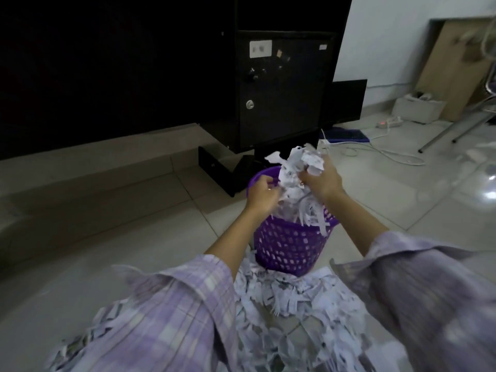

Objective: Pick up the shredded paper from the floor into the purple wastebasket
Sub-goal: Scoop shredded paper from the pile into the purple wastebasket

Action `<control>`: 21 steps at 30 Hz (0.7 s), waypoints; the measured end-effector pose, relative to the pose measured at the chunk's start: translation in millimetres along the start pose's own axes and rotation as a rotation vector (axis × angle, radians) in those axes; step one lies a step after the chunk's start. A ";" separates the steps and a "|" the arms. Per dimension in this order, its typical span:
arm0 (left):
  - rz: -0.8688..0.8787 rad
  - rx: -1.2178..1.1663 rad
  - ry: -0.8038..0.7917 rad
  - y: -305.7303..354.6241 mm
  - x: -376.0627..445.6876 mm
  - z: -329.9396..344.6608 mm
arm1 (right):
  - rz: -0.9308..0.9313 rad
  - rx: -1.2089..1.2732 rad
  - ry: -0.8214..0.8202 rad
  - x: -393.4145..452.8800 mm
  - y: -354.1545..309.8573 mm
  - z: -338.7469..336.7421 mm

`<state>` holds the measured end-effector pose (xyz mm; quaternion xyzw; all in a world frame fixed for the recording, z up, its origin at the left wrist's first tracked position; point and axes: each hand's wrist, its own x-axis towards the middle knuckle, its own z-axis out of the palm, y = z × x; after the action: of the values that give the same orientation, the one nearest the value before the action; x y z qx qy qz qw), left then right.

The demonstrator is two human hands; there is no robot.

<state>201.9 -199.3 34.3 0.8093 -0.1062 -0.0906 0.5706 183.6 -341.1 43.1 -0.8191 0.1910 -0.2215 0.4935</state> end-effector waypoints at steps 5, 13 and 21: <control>0.198 0.610 -0.037 -26.3 27.1 19.8 | -0.173 -0.376 -0.099 28.6 35.1 21.1; 0.200 1.107 -0.184 -47.2 37.0 29.5 | -0.223 -0.900 -0.504 48.8 81.6 50.5; 0.213 1.271 -0.311 -44.9 43.3 32.5 | 0.005 -1.023 -1.114 42.6 71.8 57.3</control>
<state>237.9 -225.9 -19.9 0.9510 -0.2993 -0.0693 -0.0339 243.8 -353.9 -37.4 -0.9363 -0.0059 0.3427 0.0762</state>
